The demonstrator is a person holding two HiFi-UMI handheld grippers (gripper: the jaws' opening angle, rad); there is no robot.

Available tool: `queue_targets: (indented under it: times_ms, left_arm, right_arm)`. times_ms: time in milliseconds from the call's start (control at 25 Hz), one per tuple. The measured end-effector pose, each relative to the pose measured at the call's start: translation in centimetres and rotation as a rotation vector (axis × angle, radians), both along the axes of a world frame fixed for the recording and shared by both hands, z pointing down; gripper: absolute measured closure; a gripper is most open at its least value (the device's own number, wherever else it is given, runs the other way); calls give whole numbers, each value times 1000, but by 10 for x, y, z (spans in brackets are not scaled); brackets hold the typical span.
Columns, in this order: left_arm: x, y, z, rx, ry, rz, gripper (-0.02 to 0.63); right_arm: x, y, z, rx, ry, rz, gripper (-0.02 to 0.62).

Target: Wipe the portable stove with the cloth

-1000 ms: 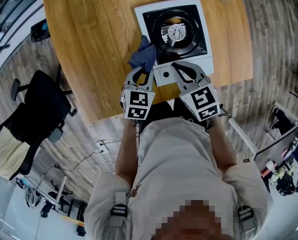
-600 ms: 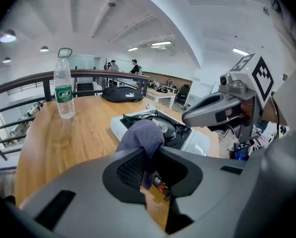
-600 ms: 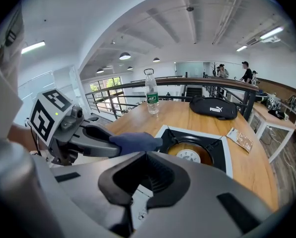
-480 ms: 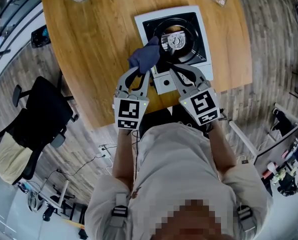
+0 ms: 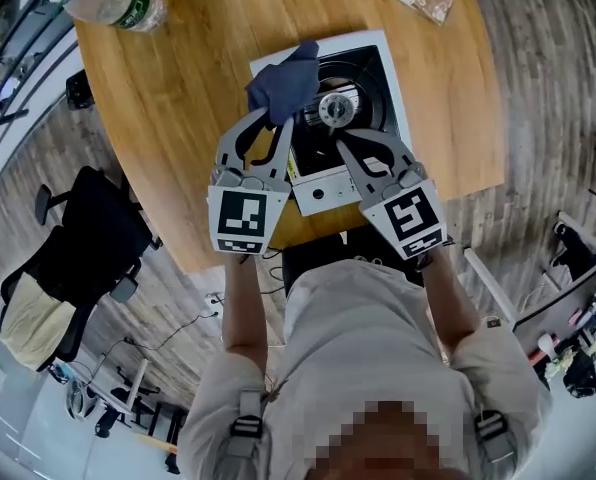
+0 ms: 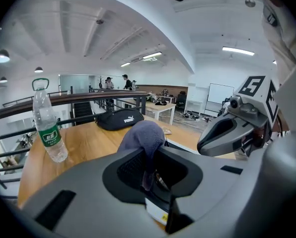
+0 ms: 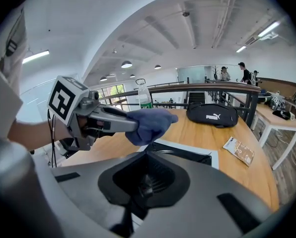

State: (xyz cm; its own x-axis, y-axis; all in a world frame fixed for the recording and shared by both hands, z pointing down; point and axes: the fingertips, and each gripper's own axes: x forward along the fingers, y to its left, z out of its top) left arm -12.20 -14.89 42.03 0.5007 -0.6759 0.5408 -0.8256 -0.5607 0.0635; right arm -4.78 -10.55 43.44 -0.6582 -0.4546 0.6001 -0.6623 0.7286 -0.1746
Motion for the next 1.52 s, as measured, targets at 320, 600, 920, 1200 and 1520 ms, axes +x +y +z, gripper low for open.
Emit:
queue_targets:
  times_ms: [320, 600, 920, 1200, 1520]
  left_arm:
    - [41, -53, -11, 38, -6, 115, 529]
    - [73, -89, -6, 33, 1, 218, 529]
    - [110, -118, 7, 3, 6, 352, 529]
    - [138, -129, 37, -56, -35, 476, 529]
    - [154, -127, 81, -141, -140, 622, 529]
  right_arm:
    - [28, -32, 0, -5, -17, 41, 575]
    - [45, -59, 1, -4, -31, 88, 575]
    - [61, -78, 11, -28, -30, 119, 575]
    - [74, -90, 19, -50, -29, 155, 575]
    - [87, -95, 25, -70, -37, 193, 575]
